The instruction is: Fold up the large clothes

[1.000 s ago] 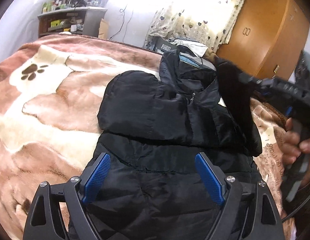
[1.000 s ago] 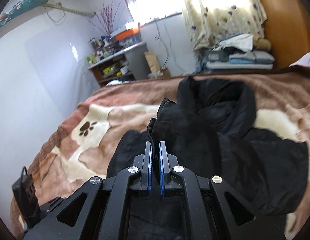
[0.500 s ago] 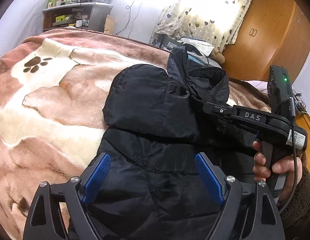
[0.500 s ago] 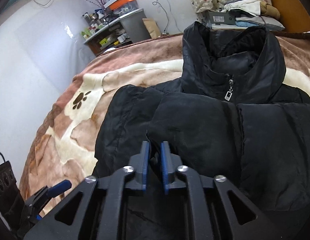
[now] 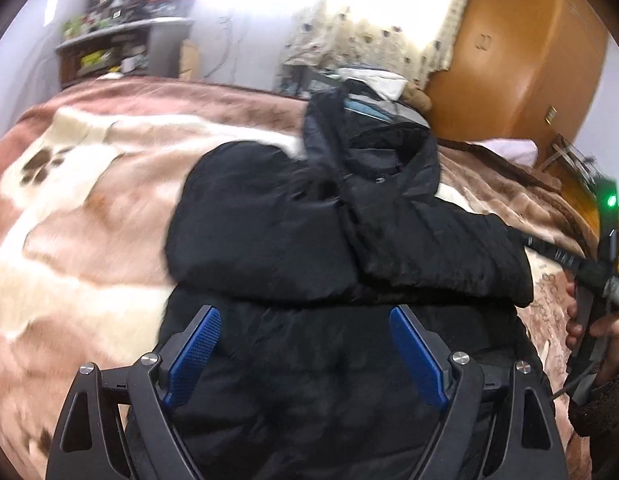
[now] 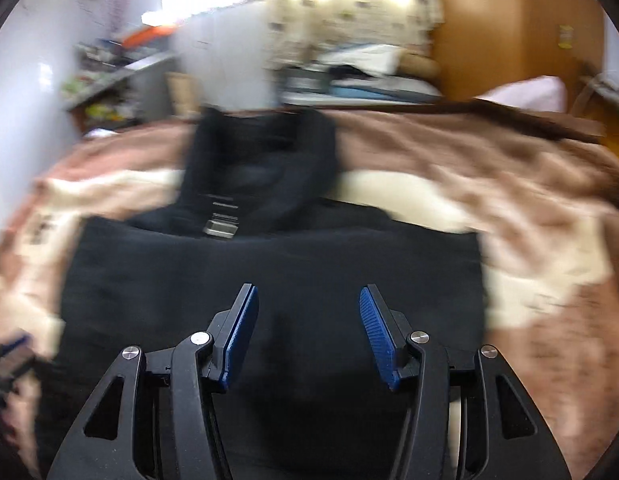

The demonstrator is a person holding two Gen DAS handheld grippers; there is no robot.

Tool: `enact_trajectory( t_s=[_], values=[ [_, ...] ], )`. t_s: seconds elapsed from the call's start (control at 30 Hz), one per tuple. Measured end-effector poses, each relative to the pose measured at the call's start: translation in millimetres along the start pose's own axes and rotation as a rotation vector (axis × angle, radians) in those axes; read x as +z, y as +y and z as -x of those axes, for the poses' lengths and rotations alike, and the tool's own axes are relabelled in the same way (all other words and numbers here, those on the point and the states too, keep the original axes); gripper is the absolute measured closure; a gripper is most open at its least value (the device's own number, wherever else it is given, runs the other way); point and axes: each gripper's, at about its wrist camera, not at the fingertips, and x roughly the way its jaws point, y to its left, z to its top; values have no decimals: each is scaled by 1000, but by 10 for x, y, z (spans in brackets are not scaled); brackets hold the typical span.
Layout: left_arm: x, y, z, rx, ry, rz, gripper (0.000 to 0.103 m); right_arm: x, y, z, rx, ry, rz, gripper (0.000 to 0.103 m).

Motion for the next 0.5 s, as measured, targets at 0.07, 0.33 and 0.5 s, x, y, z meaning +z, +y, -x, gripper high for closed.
enact_trajectory(
  t_s=[0.07,0.33,0.5],
  values=[
    [102,-106,-80,-39,0,-14,17,-84,-188,-92,-37,15,-18,49],
    [359,-512,-733,-5,90,-70,17,-392,-221,-515,-79,108,14,48],
    [278,-460,-1050,61,170,-58,16,-424,-215,-640,-105,127,22,46]
  ],
)
